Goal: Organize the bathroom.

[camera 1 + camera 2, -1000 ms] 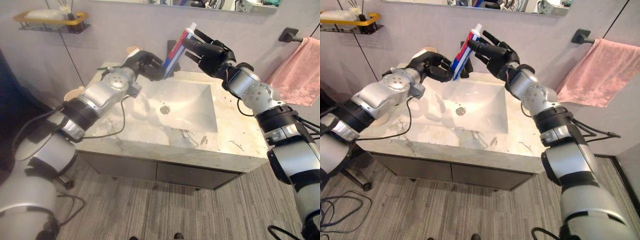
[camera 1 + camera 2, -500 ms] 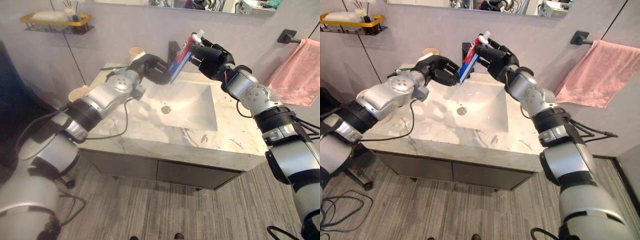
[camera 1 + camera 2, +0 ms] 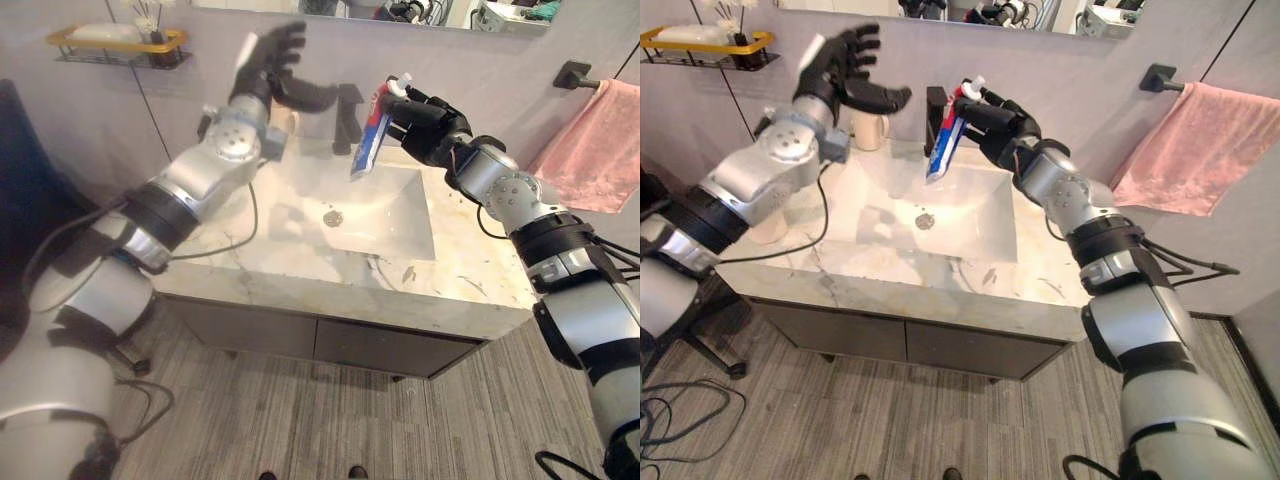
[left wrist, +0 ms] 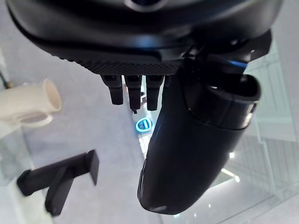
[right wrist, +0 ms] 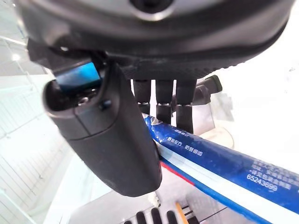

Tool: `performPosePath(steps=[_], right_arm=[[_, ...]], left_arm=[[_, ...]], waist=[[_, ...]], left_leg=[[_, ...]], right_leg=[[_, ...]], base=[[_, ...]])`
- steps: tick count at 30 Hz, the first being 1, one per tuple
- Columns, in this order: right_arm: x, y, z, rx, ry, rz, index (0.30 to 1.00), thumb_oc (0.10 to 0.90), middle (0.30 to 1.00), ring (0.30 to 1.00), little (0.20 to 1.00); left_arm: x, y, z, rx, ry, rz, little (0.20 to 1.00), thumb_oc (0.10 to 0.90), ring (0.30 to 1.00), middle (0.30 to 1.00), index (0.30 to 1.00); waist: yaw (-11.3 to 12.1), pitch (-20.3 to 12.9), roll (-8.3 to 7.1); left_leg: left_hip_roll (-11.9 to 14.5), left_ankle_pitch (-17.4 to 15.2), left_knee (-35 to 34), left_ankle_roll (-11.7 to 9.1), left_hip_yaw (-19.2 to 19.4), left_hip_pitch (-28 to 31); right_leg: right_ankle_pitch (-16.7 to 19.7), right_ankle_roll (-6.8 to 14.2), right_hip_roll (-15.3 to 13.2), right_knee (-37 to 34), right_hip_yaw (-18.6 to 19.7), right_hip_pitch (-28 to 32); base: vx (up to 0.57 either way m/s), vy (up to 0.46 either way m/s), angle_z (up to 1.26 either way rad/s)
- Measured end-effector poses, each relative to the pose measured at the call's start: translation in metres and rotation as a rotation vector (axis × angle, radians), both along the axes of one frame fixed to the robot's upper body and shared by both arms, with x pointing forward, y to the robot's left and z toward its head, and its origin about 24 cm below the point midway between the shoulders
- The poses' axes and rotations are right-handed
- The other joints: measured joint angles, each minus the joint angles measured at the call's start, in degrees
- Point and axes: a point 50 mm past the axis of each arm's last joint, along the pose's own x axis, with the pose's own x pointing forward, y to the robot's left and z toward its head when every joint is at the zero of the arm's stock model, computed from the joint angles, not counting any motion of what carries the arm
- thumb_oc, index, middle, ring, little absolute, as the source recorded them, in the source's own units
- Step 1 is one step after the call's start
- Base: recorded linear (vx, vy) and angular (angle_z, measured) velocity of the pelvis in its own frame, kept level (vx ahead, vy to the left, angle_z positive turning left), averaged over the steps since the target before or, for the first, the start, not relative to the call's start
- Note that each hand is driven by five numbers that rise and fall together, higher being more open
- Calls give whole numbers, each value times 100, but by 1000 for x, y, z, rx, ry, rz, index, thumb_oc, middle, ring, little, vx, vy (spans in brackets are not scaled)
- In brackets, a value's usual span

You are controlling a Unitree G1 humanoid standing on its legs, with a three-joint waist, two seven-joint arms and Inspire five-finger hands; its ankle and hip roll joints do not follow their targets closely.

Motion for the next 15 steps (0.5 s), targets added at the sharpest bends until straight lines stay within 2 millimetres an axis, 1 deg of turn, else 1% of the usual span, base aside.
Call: performPosePath(steps=[3, 4, 10, 15], right_arm=[[0, 0, 0, -2, 3, 1, 300, 400, 300, 300, 300], [0, 0, 0, -2, 4, 1, 300, 400, 300, 300, 300], [0, 0, -1, -6, 9, 3, 300, 400, 300, 300, 300], [0, 0, -1, -9, 11, 3, 300, 400, 300, 300, 300]], left_arm=[[-4, 5, 19, -43, -57, 20, 900, 800, 900, 900, 900], [-5, 6, 21, -47, -63, 22, 900, 800, 900, 900, 900], [-5, 12, 22, -118, -45, 37, 900, 800, 900, 900, 900], [-7, 21, 29, -191, -82, 112, 900, 800, 900, 900, 900]], waist=[[15, 0, 0], [18, -1, 1], [13, -1, 2], [4, -1, 3]], left_leg=[[0, 0, 0, 0, -16, -9], [0, 0, 0, 0, -16, -9], [-1, 0, 0, 0, -13, -23], [1, 0, 0, -1, -16, -46]], right_leg=[[0, 0, 1, 0, -22, 1], [0, 0, 0, 0, -24, 1], [0, 0, 1, 0, -19, -14], [0, 0, 6, -6, -18, -30]], base=[[1, -2, 4], [0, 0, 0], [0, 0, 0], [0, 0, 0]])
